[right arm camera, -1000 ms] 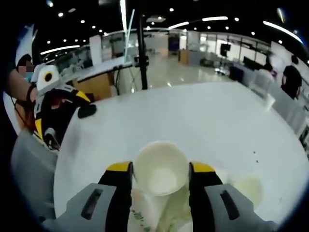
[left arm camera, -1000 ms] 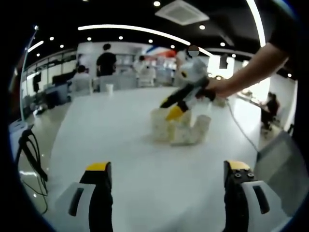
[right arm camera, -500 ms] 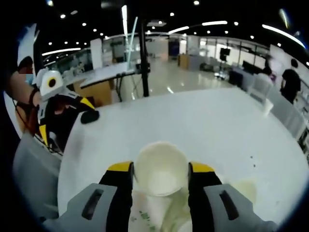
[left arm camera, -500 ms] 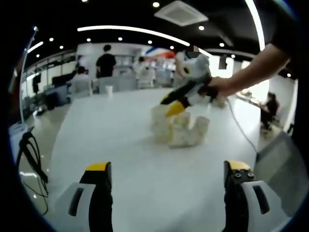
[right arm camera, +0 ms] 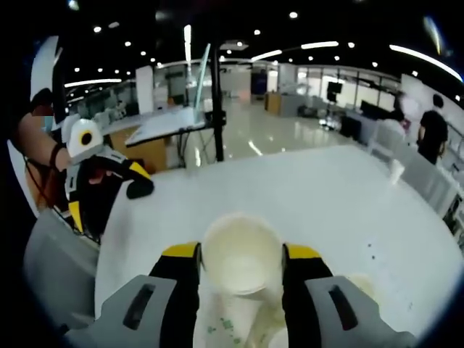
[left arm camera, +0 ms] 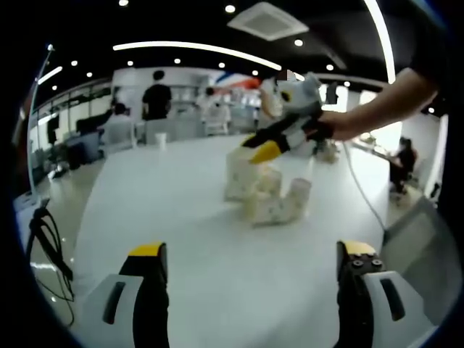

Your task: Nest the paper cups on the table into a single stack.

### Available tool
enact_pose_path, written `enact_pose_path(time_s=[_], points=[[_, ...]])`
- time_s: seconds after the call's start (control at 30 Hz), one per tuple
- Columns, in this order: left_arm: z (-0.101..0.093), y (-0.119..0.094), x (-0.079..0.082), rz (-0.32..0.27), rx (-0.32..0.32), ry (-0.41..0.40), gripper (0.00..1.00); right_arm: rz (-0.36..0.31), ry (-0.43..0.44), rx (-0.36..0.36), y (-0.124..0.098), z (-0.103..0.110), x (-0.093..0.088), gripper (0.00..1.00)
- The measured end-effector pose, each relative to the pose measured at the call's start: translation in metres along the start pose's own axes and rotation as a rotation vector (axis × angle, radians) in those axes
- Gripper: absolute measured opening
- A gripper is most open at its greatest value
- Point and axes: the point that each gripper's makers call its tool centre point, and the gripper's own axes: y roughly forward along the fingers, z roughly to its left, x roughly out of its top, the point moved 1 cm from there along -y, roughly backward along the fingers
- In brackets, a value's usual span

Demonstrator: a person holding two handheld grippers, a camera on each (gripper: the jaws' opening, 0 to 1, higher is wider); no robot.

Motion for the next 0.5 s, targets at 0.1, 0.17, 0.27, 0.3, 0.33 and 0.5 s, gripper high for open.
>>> enact_pose_path(time_s=[0.1,0.17,0.27,0.3,0.33,0.5], points=[[-0.001,0.000,0.000,0.002,-0.001,0.001,0.97,-0.018,-0.001,-0.001,-0.006,0.002,0.007,0.41],[-0.002,0.000,0.002,-0.001,-0.001,0.002,0.97,-0.026,-0.007,-0.005,-0.010,0.004,0.011,0.41],[-0.002,0.000,0.004,-0.005,-0.003,0.005,0.97,-0.038,-0.005,-0.008,-0.015,0.005,0.014,0.41],[-0.001,0.000,0.005,-0.005,-0.003,0.006,0.97,-0.041,-0.004,-0.009,-0.017,0.006,0.016,0.41],[-0.001,0.000,0.005,-0.001,-0.002,0.007,0.97,-0.045,-0.002,-0.008,-0.020,0.007,0.017,0.41],[-0.001,-0.001,0.008,-0.005,-0.004,0.011,0.97,-0.064,-0.012,-0.010,-0.033,0.012,0.023,0.41]])
